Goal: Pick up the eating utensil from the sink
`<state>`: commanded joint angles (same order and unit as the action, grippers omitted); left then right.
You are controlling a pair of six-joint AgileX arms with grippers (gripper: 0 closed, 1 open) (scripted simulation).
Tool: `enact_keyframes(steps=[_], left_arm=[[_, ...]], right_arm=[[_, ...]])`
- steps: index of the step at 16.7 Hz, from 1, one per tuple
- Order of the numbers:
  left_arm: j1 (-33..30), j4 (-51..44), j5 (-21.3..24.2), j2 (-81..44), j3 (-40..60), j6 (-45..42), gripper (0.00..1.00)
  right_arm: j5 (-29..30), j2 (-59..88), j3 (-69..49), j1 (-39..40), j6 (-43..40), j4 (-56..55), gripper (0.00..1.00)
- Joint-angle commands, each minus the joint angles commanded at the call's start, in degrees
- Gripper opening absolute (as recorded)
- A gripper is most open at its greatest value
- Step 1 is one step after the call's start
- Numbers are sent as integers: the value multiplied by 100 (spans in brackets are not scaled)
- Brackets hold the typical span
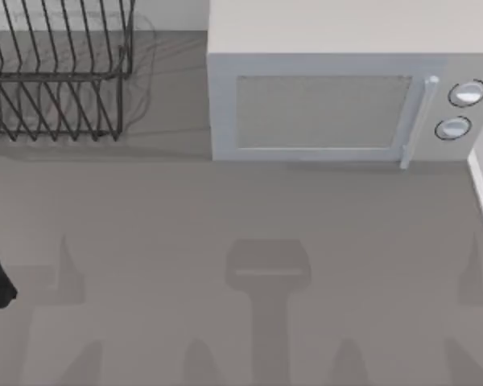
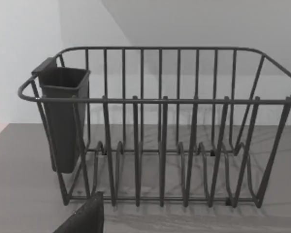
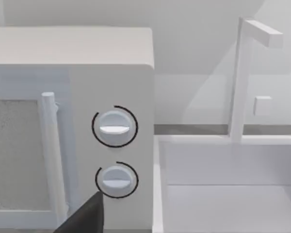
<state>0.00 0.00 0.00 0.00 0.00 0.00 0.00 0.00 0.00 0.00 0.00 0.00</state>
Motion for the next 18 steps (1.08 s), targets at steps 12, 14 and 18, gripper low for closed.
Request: enact_keyframes(steps=[12, 14, 18], left_arm=[[0, 0, 0, 0, 0, 0, 100], [0, 0, 0, 0, 0, 0, 100], [0, 0, 0, 0, 0, 0, 100]], right_arm=[[0, 0, 0, 0, 0, 0, 100], [1, 161, -137, -23, -20, 84, 100], [4, 1126, -951, -157, -141, 583, 100]])
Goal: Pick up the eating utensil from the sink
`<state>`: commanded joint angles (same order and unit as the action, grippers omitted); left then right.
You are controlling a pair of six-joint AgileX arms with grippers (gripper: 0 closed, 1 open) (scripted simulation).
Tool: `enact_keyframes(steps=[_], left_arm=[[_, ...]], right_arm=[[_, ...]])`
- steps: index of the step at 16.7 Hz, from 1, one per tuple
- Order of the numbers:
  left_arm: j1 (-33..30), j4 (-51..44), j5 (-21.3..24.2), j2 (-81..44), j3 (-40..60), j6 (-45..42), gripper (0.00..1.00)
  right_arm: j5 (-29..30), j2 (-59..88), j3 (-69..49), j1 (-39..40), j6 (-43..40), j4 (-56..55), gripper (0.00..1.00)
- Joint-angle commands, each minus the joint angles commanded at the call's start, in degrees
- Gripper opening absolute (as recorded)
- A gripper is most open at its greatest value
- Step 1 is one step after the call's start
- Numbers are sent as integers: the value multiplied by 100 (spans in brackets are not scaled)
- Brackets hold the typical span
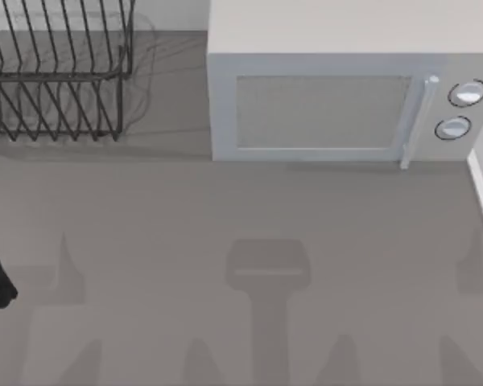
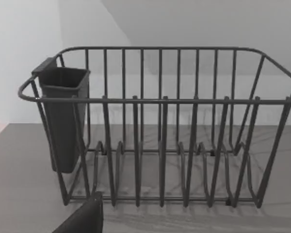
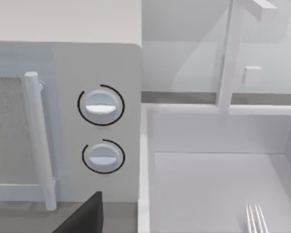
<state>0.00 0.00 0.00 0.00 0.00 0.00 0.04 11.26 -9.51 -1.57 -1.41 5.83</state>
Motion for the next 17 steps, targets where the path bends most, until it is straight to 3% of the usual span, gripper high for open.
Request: enact_keyframes(steps=[6, 17], left_arm=[[0, 0, 0, 0, 0, 0, 100], [0, 0, 0, 0, 0, 0, 100]], right_arm=[[6, 2660, -2232, -363, -336, 1370, 100], [17, 8825, -7383, -1197, -1115, 4533, 100]])
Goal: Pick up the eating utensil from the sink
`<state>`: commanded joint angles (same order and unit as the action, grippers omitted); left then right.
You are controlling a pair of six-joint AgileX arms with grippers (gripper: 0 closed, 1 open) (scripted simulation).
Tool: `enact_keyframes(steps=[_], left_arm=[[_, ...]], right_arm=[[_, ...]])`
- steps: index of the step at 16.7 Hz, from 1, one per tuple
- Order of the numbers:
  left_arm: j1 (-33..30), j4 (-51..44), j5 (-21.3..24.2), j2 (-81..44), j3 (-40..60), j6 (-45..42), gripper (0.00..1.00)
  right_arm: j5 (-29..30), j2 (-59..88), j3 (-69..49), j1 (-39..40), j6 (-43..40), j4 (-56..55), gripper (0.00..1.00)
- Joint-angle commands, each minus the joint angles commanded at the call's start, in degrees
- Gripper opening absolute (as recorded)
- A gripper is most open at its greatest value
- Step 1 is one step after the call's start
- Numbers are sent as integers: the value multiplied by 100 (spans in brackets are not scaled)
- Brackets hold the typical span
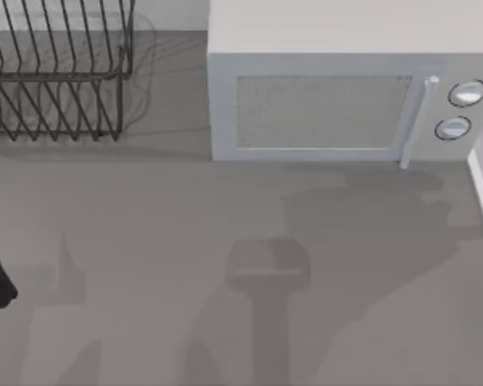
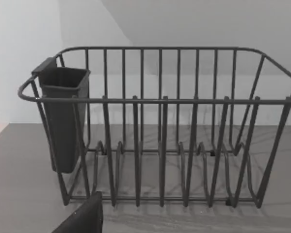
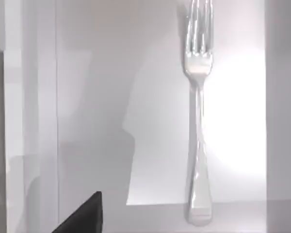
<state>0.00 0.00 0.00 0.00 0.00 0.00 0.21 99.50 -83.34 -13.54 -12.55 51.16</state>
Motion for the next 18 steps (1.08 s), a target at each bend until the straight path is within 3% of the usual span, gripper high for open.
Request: enact_keyframes(steps=[8, 18], left_arm=[[0, 0, 0, 0, 0, 0, 100], [0, 0, 0, 0, 0, 0, 100]], right_arm=[[3, 3008, -2495, -400, -381, 1534, 100], [5, 3372, -2686, -410, -415, 1597, 100]])
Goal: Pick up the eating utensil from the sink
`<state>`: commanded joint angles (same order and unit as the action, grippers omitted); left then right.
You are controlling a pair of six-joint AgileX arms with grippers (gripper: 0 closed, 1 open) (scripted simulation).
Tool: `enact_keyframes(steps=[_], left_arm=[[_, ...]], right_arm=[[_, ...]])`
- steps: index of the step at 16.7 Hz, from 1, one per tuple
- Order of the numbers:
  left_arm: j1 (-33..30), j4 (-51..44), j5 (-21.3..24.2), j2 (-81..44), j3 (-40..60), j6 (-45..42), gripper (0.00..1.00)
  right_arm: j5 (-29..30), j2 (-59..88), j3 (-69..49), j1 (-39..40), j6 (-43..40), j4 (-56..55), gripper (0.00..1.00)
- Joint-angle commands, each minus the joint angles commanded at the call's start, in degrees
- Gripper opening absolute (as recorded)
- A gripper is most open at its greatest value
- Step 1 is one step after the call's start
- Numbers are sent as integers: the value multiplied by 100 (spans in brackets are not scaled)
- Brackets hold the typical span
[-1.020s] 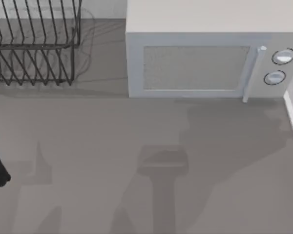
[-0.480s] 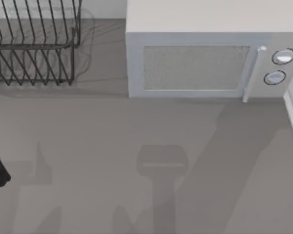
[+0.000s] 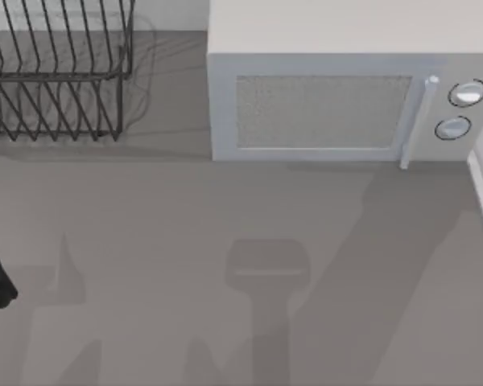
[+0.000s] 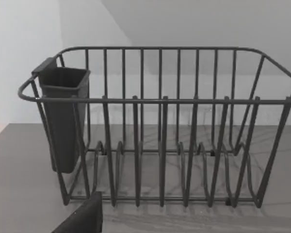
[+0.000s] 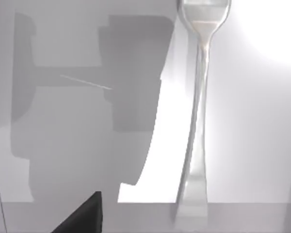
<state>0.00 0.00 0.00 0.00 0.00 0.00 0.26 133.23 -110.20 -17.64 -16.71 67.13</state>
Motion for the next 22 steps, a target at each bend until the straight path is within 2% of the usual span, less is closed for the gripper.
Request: enact_keyframes(steps=[9, 15, 22], left_arm=[[0, 0, 0, 0, 0, 0, 100], [0, 0, 0, 0, 0, 0, 100], [0, 0, 0, 0, 0, 0, 100]], right_arm=[[13, 1113, 1034, -21, 14, -2224, 100], [14, 1250, 1136, -25, 14, -2402, 100], [14, 1250, 1136, -25, 14, -2402, 47]])
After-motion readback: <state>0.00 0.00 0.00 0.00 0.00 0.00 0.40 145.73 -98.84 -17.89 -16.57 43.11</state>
